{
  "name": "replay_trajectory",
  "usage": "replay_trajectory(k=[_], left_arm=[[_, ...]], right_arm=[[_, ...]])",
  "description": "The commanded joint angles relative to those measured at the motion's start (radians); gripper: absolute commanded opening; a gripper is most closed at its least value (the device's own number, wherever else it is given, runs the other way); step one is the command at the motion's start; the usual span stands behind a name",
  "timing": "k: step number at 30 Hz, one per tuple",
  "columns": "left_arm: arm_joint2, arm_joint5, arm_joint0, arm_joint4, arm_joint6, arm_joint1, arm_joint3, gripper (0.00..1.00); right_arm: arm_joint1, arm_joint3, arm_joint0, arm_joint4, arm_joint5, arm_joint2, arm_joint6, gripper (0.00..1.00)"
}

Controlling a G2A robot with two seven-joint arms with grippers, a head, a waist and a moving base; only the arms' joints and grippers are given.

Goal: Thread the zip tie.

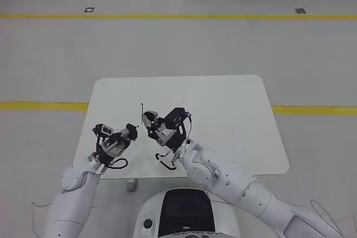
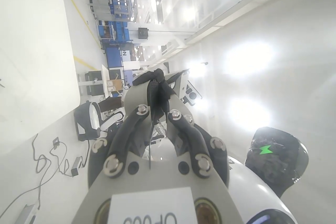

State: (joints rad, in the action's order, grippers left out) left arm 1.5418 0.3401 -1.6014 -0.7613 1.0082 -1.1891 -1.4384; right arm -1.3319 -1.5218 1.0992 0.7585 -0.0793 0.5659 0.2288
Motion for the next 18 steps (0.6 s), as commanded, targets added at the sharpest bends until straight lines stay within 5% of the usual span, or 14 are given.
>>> replay_trajectory(k=[1, 18], left_arm=[[0.001, 0.000, -0.001, 0.001, -0.001, -0.001, -0.001, 0.00], [0.002, 0.000, -0.003, 0.003, 0.001, -0.004, -0.007, 0.00]], right_arm=[[-0.004, 0.001, 0.005, 0.008, 0.001, 0.004, -0.002, 0.00], [-0.048, 0.034, 0.022, 0.062, -0.009, 0.020, -0.006, 0.00]])
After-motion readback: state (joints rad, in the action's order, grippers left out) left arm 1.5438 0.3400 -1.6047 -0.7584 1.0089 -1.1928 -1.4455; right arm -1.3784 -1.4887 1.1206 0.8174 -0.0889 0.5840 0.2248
